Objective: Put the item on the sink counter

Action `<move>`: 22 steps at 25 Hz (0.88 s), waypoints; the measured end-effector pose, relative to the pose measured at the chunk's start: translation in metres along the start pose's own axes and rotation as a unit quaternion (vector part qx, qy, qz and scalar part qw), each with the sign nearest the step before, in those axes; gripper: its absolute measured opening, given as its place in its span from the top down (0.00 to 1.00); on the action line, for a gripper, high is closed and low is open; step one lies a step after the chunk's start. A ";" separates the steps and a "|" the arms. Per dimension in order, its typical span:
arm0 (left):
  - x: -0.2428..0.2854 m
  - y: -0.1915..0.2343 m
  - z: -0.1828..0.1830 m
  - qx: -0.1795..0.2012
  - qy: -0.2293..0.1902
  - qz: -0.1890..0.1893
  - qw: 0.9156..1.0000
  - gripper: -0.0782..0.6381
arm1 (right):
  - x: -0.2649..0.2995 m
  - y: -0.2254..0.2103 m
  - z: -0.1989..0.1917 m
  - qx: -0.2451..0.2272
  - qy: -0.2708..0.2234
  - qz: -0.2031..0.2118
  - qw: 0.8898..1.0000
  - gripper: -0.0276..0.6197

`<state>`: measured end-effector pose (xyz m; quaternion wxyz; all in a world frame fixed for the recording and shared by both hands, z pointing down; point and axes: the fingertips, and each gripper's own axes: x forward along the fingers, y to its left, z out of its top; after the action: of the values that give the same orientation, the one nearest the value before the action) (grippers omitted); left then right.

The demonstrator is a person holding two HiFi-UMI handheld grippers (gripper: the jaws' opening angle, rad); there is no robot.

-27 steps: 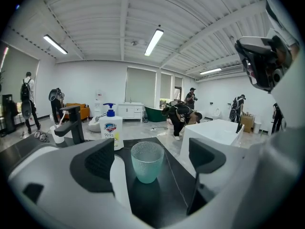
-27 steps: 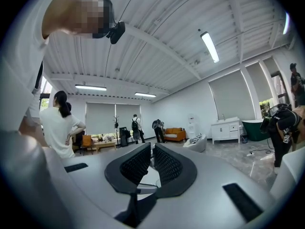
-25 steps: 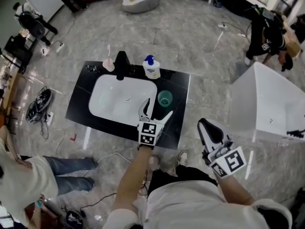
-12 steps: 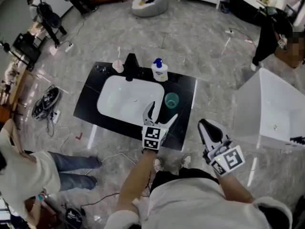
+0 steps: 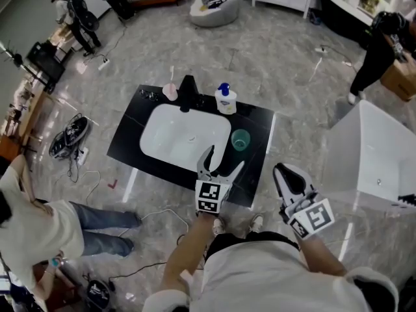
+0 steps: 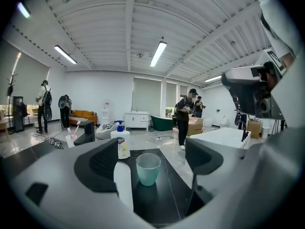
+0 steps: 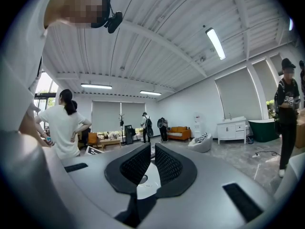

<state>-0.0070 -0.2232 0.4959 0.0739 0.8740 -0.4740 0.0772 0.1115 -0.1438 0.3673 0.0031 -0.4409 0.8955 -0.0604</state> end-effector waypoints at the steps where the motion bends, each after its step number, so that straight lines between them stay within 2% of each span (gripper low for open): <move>1: -0.002 0.000 0.002 0.001 -0.003 0.002 1.000 0.28 | 0.000 0.000 -0.001 -0.001 0.001 0.001 1.000 0.88; 9: -0.016 -0.001 0.008 -0.008 -0.013 0.015 1.000 0.30 | 0.007 0.002 -0.005 -0.005 0.005 0.012 1.000 0.88; 18: -0.036 -0.001 0.017 -0.023 -0.022 0.049 0.998 0.34 | 0.012 0.002 -0.003 -0.013 0.004 0.030 0.999 0.88; 22: -0.042 -0.006 0.020 -0.022 -0.027 0.048 0.998 0.35 | 0.014 0.002 -0.006 -0.014 0.004 0.036 0.999 0.88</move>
<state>-0.0229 -0.1899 0.4672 0.0767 0.8501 -0.5189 0.0467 0.1009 -0.1528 0.3733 -0.0042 -0.4079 0.9117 -0.0496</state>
